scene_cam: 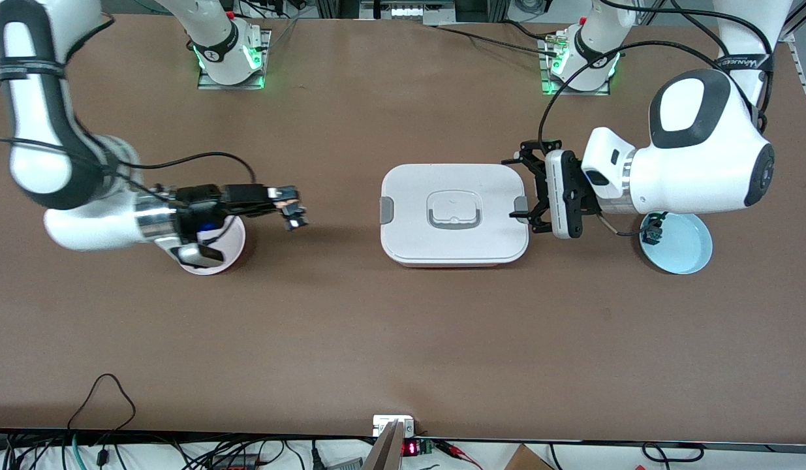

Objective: Transfer orange switch to right arm and place
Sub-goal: 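Pull the right gripper back with the switch while the left gripper withdraws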

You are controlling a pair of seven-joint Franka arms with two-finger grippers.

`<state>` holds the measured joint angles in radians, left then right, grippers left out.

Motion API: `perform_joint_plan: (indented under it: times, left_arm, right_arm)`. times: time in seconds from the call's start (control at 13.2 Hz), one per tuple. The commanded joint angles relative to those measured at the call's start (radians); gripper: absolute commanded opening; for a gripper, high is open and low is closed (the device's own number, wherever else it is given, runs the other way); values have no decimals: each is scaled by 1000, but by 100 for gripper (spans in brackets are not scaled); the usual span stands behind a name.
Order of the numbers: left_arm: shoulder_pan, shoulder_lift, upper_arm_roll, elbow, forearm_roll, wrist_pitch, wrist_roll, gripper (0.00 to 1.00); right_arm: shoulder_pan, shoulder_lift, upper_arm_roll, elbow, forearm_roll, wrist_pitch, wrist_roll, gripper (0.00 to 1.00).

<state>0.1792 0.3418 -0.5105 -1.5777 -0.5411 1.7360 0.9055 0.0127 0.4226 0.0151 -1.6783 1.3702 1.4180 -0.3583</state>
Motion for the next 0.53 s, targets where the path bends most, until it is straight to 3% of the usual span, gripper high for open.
perform_joint_plan:
  times: [0.0, 0.23, 0.46]
  left_arm:
    - [-11, 55, 1, 25, 140, -35, -167, 100]
    - [-7, 71, 4, 28, 401, -130, -453, 100]
    - [-4, 66, 46, 30, 531, -196, -654, 100]
  right_arm:
    - [-118, -2, 16, 23, -89, -150, -19, 0]
    - [-180, -7, 16, 58, -172, -218, -33, 0]
    - [-183, -36, 16, 168, -455, -188, -41, 0]
